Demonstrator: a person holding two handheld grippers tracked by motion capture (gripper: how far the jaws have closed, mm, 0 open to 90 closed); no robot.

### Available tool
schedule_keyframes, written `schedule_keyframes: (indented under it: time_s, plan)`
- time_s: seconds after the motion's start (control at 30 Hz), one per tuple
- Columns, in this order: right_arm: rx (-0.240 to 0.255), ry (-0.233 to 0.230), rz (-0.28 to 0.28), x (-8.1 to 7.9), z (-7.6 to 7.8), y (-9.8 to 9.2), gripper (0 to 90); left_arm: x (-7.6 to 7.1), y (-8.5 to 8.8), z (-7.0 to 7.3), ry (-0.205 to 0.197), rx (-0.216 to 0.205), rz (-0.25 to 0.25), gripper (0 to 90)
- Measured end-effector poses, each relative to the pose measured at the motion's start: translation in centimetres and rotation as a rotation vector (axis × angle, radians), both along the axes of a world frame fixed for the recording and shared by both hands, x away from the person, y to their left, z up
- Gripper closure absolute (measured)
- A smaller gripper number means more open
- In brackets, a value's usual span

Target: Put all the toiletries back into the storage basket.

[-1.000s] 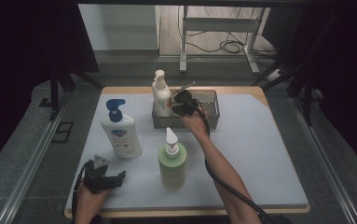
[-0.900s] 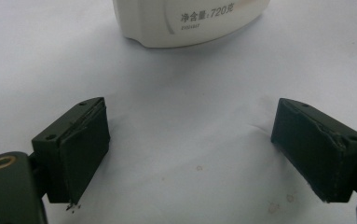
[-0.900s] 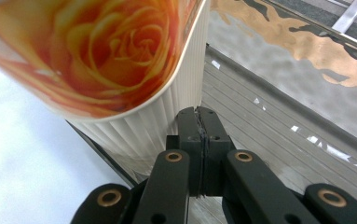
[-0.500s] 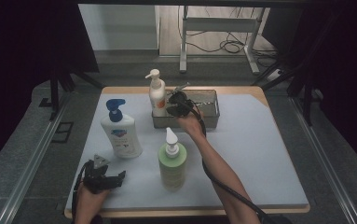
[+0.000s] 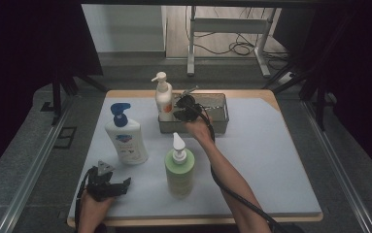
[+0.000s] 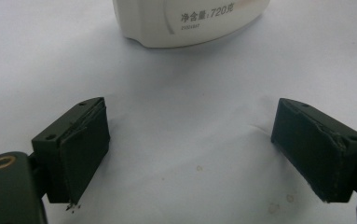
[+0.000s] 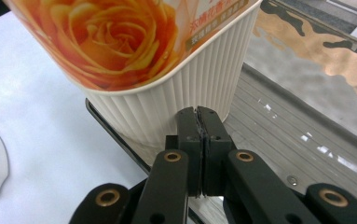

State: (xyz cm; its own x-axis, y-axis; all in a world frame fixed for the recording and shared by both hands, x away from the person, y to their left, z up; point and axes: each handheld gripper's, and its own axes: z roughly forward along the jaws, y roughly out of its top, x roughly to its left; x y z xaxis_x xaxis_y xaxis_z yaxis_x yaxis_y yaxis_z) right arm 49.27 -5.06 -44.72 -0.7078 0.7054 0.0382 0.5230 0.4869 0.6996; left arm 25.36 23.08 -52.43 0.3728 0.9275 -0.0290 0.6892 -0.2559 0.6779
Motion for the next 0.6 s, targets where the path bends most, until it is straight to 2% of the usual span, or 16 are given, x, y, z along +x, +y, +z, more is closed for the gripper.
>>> schedule_keyframes:
  time_s: [0.13, 0.37, 0.6]
  plan:
    - [-0.009, -0.004, -0.001, 0.0, 0.0, 0.0, 86.5, 0.0, 0.0, 0.0, -0.001, 0.000, 0.000, 11.3]
    - [0.003, -0.008, 0.002, -0.2, 0.0, -0.7, 81.6, 0.0, 0.0, 0.0, -0.001, -0.001, 0.000, 11.3]
    - [0.015, -0.016, 0.018, -0.8, 0.5, -1.1, 71.7, 0.0, 0.0, 0.0, -0.001, 0.000, 0.000, 11.3]
